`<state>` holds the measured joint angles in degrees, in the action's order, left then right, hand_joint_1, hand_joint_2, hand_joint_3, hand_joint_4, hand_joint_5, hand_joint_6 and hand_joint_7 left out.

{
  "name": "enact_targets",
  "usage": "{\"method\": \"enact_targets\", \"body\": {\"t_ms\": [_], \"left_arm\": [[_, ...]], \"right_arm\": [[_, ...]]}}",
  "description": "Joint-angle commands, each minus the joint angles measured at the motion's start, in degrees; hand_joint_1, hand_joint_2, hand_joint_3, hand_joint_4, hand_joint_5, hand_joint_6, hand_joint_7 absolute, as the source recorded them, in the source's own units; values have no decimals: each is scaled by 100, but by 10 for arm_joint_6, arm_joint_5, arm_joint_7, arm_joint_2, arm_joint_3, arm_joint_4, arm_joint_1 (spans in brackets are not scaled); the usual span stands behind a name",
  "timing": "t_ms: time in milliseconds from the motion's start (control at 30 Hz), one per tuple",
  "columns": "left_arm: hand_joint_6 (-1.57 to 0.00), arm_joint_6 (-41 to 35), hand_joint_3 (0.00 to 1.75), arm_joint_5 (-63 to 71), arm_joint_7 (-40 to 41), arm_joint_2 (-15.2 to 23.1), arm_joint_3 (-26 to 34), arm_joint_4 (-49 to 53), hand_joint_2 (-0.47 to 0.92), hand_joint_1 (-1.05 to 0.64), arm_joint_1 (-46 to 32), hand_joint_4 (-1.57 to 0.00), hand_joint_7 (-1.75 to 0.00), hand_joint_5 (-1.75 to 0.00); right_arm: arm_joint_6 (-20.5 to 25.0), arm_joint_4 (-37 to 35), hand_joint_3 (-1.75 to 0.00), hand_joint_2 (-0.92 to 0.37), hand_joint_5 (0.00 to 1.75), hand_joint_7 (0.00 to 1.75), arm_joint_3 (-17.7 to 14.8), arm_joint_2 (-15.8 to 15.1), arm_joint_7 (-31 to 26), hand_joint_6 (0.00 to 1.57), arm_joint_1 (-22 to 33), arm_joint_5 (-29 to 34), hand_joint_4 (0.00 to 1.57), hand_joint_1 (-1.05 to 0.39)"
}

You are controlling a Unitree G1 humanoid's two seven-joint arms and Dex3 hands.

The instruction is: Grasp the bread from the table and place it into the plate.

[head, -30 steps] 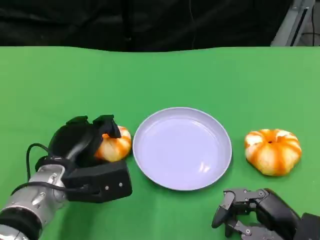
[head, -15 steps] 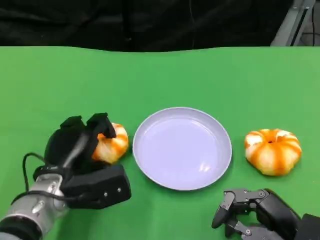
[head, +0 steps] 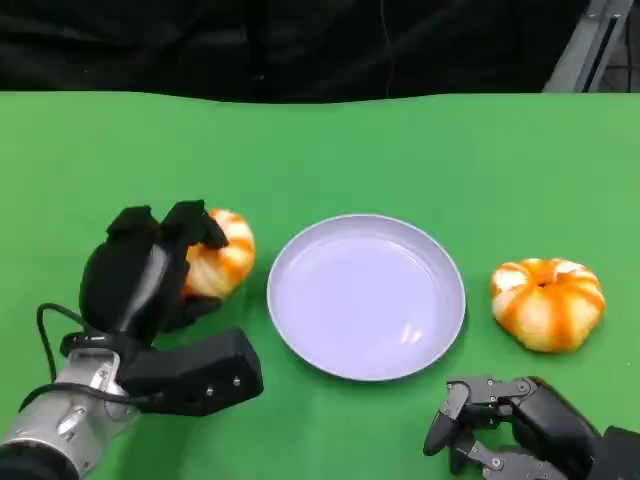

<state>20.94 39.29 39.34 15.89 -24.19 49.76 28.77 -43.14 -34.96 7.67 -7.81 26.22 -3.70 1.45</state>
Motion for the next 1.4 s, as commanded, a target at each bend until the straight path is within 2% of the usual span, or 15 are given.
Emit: {"method": "enact_targets", "body": {"t_ms": [33, 233, 500, 833, 1400], "left_arm": [[-50, 8, 0, 3, 16, 18, 12, -40, 84, -8, -20, -48, -157, -175], [-56, 36, 0, 2, 15, 13, 21, -115, 83, -7, -47, -51, -147, -172], [-61, 57, 0, 5, 18, -6, 22, -111, 82, -4, -47, -56, -137, -163], [-56, 100, 0, -8, -24, -40, 10, -69, 84, -6, -14, -49, -141, -165], [-58, 128, 0, -13, -79, -90, -10, 49, 84, -4, 74, -48, -133, -160]], "right_arm": [[0, 0, -48, -92, 152, 107, 0, -6, 0, 81, -1, -4, 72, 1], [2, 0, -48, -92, 151, 107, 1, -6, -2, 81, -2, -2, 72, 2], [-3, -8, -48, -92, 152, 107, 1, -4, -2, 81, -7, -2, 72, 3], [2, -4, -48, -92, 152, 108, 5, -2, -11, 81, -7, 3, 71, 1], [2, 1, -46, -91, 151, 110, 14, -3, -18, 81, -2, 5, 72, -2]]}}
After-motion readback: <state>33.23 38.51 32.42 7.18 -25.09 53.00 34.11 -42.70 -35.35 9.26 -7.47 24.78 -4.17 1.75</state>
